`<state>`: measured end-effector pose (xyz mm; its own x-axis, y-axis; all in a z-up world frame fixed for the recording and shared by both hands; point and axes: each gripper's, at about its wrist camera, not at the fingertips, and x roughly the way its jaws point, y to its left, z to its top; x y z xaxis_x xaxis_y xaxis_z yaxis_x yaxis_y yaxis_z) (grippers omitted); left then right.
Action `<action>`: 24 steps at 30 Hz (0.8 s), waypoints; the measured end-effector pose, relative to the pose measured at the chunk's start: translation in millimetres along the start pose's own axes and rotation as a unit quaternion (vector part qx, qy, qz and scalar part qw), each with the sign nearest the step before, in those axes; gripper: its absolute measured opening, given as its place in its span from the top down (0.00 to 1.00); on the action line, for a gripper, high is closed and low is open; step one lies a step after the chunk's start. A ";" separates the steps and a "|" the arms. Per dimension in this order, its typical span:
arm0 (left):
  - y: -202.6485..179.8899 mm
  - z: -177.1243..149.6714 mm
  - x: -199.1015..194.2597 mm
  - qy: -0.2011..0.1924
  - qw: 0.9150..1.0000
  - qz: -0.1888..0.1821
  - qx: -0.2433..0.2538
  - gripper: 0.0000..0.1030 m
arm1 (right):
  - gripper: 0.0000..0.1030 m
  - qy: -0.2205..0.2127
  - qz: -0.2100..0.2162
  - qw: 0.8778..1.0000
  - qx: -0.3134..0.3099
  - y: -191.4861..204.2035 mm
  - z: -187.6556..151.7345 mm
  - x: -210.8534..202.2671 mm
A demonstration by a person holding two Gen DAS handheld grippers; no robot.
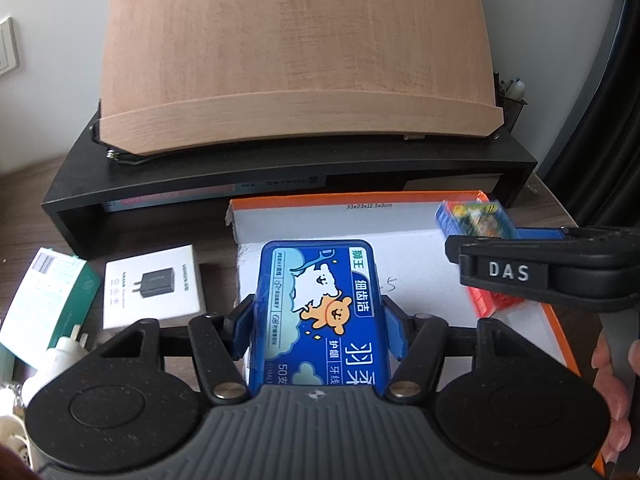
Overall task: Organize rigid objects
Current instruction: 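Lower both boxes into the white box and open both tools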
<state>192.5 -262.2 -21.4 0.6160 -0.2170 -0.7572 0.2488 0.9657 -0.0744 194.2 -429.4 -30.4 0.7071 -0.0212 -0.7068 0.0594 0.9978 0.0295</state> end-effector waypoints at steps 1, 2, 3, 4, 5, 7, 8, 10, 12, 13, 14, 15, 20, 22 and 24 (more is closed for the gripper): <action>-0.9 1.1 1.9 0.000 1.000 -0.002 0.000 0.38 | 0.28 -0.010 -0.002 1.000 0.001 -1.4 0.0 -3.6; -1.9 2.3 3.5 0.000 1.000 -0.006 0.001 0.38 | 0.24 -0.021 -0.004 1.000 0.002 -3.0 0.2 -8.1; -3.5 3.4 5.0 0.000 1.000 -0.009 0.002 0.38 | 0.23 -0.031 -0.006 1.000 0.002 -5.0 0.4 -12.5; -5.6 4.3 6.3 0.000 1.000 -0.011 0.004 0.38 | 0.23 -0.038 -0.006 0.999 0.003 -7.2 0.3 -17.0; -7.6 5.2 7.3 0.000 1.000 -0.015 0.005 0.38 | 0.23 -0.043 -0.009 0.999 0.005 -9.7 0.1 -21.3; -12.2 6.6 8.7 0.000 1.000 -0.029 0.009 0.38 | 0.23 -0.054 -0.016 0.998 0.016 -15.6 -2.9 -30.9; -14.6 7.1 10.0 0.001 0.999 -0.033 0.013 0.37 | 0.21 -0.060 -0.019 0.998 0.022 -18.6 -5.3 -36.3; -18.5 6.9 11.0 0.003 0.999 -0.034 0.016 0.21 | 0.21 -0.071 -0.019 0.997 0.037 -25.6 -13.1 -47.9; -20.5 5.2 7.3 -0.001 0.999 -0.037 0.015 0.19 | 0.21 -0.073 -0.017 0.996 0.042 -29.7 -21.9 -57.5; -20.8 4.2 5.2 0.000 0.999 -0.037 0.014 0.18 | 0.21 -0.074 -0.019 0.996 0.043 -30.8 -25.7 -62.1; -20.9 3.1 2.1 -0.001 0.999 -0.036 0.013 0.17 | 0.21 -0.074 -0.023 0.996 0.044 -31.3 -28.4 -66.1; -20.4 1.6 -2.1 -0.002 0.999 -0.034 0.011 0.17 | 0.21 -0.075 -0.027 0.996 0.048 -31.3 -30.8 -69.8; -13.5 -6.4 -29.1 -0.007 1.000 -0.019 0.000 0.13 | 0.21 -0.078 -0.025 0.995 0.059 -26.2 -41.4 -86.7; -8.6 -13.0 -43.0 -0.012 1.000 -0.007 -0.002 0.12 | 0.21 -0.079 -0.019 0.995 0.062 -20.9 -44.1 -91.8; -1.9 -21.5 -56.7 -0.015 1.000 0.005 -0.004 0.10 | 0.20 -0.079 -0.013 0.995 0.063 -13.1 -48.0 -98.7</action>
<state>141.1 -248.7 7.8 0.6412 -0.2106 -0.7379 0.2355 0.9692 -0.0719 89.9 -437.3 5.1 0.8050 -0.0667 -0.5895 0.1606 0.9811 0.1083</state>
